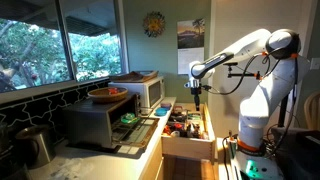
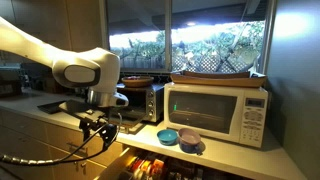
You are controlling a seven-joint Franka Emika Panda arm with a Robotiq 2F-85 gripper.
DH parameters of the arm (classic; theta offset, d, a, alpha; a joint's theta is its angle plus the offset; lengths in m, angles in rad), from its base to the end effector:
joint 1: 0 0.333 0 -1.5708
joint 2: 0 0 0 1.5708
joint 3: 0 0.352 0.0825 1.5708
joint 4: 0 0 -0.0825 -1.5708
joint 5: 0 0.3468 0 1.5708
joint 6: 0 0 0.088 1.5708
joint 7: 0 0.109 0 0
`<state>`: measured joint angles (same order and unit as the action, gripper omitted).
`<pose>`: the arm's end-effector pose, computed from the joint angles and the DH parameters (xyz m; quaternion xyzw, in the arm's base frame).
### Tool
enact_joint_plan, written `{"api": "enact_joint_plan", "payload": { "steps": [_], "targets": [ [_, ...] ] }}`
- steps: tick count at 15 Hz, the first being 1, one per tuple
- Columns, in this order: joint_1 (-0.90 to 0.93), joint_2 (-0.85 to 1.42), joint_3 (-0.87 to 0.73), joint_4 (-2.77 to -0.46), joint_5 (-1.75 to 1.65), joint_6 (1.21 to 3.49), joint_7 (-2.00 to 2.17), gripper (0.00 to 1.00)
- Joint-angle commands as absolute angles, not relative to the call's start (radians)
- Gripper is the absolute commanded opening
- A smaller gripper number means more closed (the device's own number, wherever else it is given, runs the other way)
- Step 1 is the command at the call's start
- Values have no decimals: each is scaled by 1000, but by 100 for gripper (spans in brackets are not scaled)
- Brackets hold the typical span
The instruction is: Remove the green pack from the open toaster oven and put it in the open drawer.
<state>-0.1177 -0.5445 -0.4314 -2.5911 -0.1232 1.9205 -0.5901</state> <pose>0.2593 -0.1802 0.4547 -0.9919 -0.0831 0.0416 0.0866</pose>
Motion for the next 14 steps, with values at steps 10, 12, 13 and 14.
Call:
{"api": "enact_joint_plan", "payload": {
  "steps": [10,12,13,14],
  "targets": [
    [-34,-587,-262,-2530,-59,2004,-630,100],
    [15,-590,-202,-2499,-35,1994,-615,100],
    [41,-586,-180,-2487,-21,2007,-619,100],
    [77,-593,-151,-2478,7,2001,-618,100]
  ]
}}
